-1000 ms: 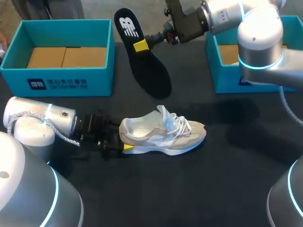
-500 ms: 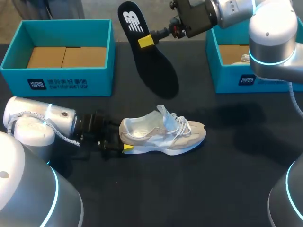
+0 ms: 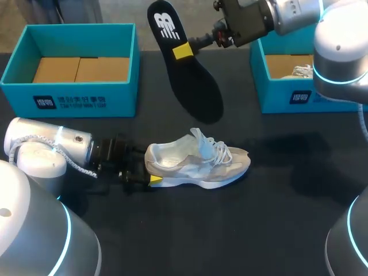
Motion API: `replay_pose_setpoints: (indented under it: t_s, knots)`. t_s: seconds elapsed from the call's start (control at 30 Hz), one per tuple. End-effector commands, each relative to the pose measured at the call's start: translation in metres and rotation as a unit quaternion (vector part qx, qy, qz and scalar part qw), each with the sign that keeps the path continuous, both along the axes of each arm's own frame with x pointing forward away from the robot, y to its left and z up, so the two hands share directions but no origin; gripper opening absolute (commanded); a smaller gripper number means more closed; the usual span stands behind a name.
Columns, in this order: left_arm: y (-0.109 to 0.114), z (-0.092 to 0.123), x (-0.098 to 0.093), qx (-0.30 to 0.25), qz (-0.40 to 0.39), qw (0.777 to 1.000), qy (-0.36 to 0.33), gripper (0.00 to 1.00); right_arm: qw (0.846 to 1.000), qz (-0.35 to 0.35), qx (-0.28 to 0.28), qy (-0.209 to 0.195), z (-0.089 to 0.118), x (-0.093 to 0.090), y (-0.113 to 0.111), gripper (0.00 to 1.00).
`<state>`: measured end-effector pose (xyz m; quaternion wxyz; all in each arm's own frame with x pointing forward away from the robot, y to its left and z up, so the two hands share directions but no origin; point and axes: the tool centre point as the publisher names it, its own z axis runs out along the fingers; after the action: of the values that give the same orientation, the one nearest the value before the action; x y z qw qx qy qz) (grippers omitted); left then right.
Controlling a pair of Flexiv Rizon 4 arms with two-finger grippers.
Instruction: Take the shoe out of the shoebox, open the shoe tongue, remove and reinsert the insole, then place the shoe into the shoebox
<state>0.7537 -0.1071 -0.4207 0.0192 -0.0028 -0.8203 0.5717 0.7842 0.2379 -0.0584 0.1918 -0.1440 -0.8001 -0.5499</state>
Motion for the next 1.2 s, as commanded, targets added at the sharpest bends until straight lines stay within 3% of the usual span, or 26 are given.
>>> replay_pose_setpoints:
  t_s: [0.03,0.33,0.63,1.2]
  knots:
    - [0.000,-0.003,-0.001,0.000,0.001,1.000,-0.001,0.00,1.000,-0.001,-0.001,0.000,0.000,-0.001,0.000,0.00]
    - [0.000,-0.003,-0.001,0.000,0.001,1.000,-0.001,0.00,1.000,-0.004,0.001,0.006,0.003,-0.003,-0.007,0.00]
    - [0.000,-0.003,-0.001,0.000,0.001,1.000,-0.001,0.00,0.998,-0.048,0.022,0.018,0.019,-0.026,-0.038,0.00]
    - [0.000,-0.003,-0.001,0.000,0.001,1.000,-0.001,0.00,0.995,-0.090,0.041,0.008,0.039,-0.060,-0.051,0.00]
